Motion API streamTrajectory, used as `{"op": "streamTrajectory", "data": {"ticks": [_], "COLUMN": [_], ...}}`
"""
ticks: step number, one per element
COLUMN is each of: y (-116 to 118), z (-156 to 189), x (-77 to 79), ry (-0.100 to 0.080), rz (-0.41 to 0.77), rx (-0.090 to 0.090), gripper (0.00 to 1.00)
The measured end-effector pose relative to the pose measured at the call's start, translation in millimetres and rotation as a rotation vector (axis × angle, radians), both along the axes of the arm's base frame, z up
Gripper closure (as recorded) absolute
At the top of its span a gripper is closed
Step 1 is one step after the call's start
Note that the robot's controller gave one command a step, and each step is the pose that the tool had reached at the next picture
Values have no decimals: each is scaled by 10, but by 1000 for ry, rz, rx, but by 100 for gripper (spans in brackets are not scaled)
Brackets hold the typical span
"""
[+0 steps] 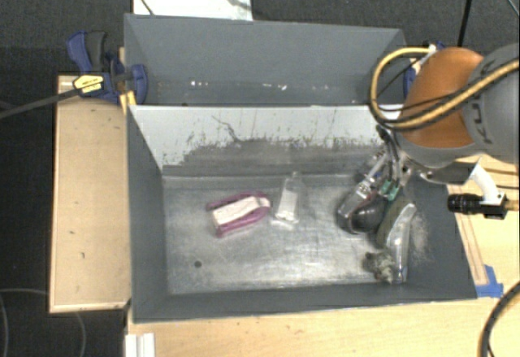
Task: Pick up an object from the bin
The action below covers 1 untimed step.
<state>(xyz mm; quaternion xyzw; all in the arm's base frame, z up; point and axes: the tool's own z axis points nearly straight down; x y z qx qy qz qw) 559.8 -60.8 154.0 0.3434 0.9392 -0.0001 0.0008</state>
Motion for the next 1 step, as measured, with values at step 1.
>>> {"op": "streamTrajectory", "data": {"ticks": [1], "y": [-676], "z": [-736], "x": [-336], "ry": [-3], "rz": [403], "rx": [-2], "gripper": [0]}}
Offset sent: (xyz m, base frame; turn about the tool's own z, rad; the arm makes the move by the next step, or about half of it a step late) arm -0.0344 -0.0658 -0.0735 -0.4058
